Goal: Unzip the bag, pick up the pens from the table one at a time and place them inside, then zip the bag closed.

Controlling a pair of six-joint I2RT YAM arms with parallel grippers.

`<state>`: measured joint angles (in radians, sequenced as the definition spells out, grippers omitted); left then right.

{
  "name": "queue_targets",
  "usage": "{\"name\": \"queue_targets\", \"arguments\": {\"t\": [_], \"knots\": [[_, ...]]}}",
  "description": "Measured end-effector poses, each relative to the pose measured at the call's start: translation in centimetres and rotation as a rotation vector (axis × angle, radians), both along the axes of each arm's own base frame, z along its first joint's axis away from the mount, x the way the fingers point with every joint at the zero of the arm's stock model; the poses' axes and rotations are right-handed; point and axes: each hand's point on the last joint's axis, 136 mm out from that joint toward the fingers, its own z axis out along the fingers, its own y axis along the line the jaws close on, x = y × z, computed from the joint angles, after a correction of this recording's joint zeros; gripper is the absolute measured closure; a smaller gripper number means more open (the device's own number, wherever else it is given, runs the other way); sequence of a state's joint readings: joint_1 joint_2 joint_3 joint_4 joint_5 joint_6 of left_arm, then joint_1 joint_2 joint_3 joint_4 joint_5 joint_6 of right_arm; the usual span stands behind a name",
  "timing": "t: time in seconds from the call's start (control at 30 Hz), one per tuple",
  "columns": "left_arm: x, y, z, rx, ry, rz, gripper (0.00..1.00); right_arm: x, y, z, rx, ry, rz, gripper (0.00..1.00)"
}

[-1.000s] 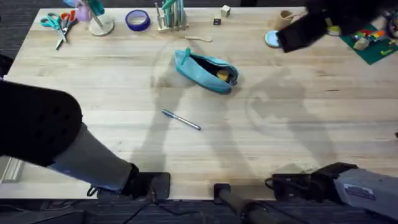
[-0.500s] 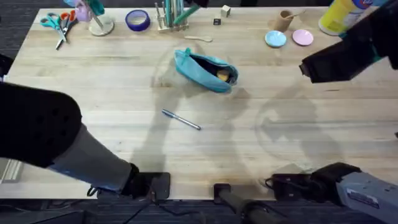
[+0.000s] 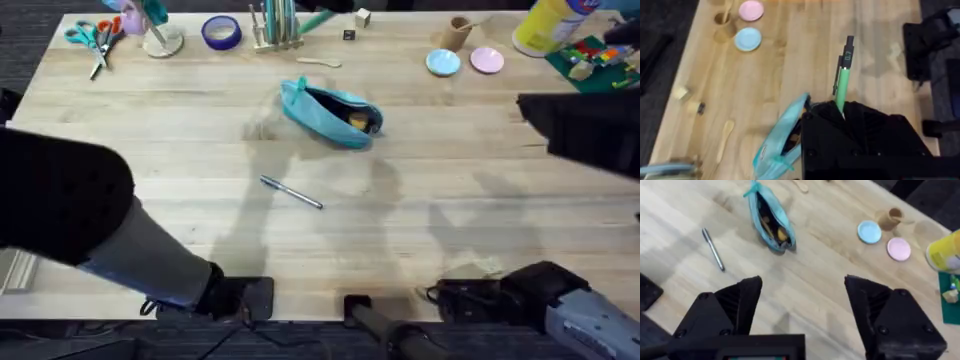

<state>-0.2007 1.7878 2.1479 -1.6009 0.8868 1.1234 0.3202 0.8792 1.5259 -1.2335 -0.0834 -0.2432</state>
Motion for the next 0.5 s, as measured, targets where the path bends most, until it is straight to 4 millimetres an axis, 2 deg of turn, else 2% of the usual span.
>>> {"name": "queue_targets", "arguments": {"t": [0.2,0.3,0.5], "knots": [[-0.9,-1.7,-2.3,-0.017,0.008,-0.174,0.959,-0.4,-0.1,-2.3,0.012,-0.033,0.000,0.004],[-0.4,-2.5,-3.7,-0.024,-0.009,-0.241,0.959,-0.2,-0.2,-3.1,0.002,-0.016,-0.004,0.004],[0.8,-3.8,-7.4,-0.016,0.042,-0.306,0.959,-0.1,-0.2,-3.2,0.000,-0.016,-0.007,0.003]]}}
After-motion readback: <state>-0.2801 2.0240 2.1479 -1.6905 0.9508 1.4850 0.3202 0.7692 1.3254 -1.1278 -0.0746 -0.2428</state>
